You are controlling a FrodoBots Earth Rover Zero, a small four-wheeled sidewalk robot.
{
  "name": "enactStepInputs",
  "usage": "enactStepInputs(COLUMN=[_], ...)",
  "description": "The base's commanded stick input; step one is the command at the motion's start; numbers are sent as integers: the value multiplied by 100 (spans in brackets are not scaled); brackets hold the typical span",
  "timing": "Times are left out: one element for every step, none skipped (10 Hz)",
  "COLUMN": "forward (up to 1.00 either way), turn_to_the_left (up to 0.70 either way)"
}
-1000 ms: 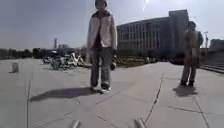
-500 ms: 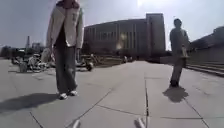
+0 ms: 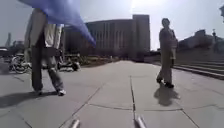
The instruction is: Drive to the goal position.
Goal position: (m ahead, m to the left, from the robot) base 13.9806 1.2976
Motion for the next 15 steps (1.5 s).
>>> enactStepInputs(forward=[100, 100, 100, 100, 100, 100, 100, 100, 100, 100, 100, 100, 100, 100, 100], turn_to_the_left=[12, 23, 41, 41, 41, 41, 41, 41, 26, 12, 4, 1, 1, 1, 1])
